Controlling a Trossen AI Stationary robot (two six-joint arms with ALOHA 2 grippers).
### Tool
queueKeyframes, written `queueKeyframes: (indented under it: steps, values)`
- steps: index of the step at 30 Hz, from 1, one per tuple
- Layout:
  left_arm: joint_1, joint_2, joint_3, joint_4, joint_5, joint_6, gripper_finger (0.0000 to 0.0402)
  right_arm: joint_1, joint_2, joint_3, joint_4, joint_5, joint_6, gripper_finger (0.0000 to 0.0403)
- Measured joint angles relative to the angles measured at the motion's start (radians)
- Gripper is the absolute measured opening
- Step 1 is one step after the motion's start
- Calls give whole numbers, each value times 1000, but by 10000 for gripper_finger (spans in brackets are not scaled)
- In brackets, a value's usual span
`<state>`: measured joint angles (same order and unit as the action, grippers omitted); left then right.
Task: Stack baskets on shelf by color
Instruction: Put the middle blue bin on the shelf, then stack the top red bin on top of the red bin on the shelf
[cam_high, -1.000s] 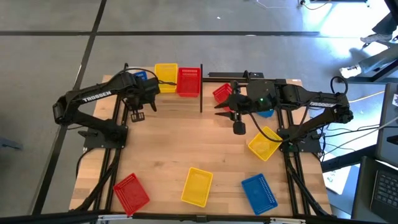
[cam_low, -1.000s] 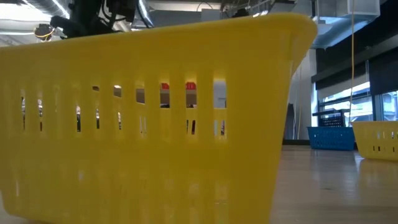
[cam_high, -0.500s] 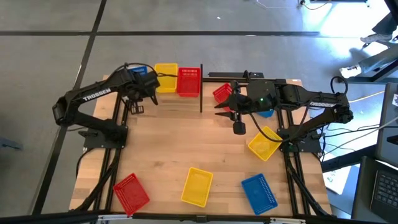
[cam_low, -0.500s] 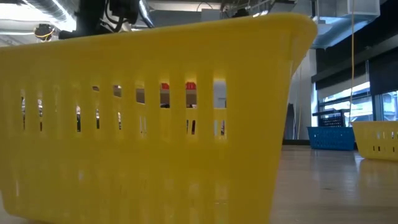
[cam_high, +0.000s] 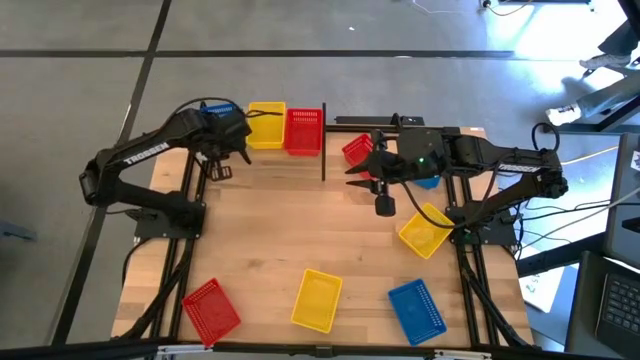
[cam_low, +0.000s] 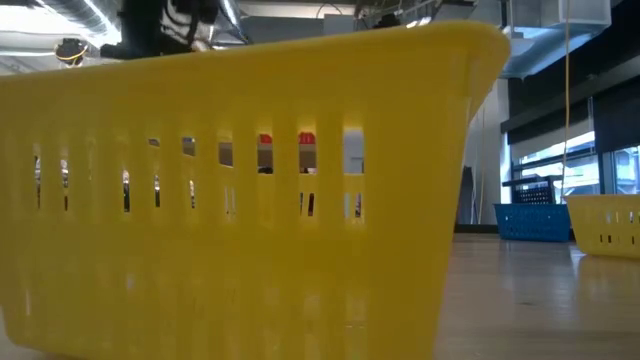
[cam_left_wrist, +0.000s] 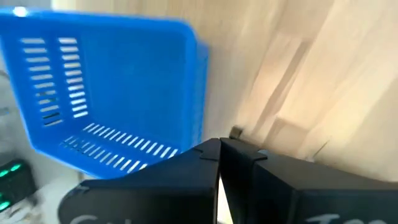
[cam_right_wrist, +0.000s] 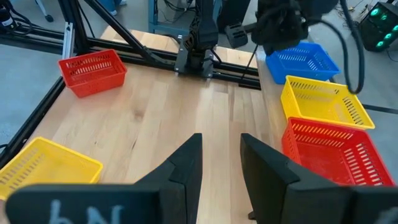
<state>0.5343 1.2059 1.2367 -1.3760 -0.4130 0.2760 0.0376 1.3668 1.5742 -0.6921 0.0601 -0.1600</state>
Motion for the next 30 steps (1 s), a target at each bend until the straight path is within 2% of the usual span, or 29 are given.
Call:
queueKeyframes:
  steps: [10, 14, 17, 23, 26, 30]
  values:
    - [-206, -109, 101, 6, 52, -317, 0, 0, -41, 0, -102, 3, -2, 104]
    - [-312, -129, 103, 52, 90, -455, 0, 0, -73, 0, -193, 68, 36, 104]
    - [-401, -127, 103, 97, 94, -549, 0, -4, -88, 0, -315, 128, 160, 104]
    - [-555, -118, 103, 270, 90, -613, 0, -52, -83, -43, -563, 193, 550, 104]
    - [-603, -119, 102, 357, 81, -610, 0, -82, -82, -114, -554, 175, 668, 104]
    - [-636, -118, 102, 431, 51, -609, 0, -128, -74, -206, -466, 128, 729, 104]
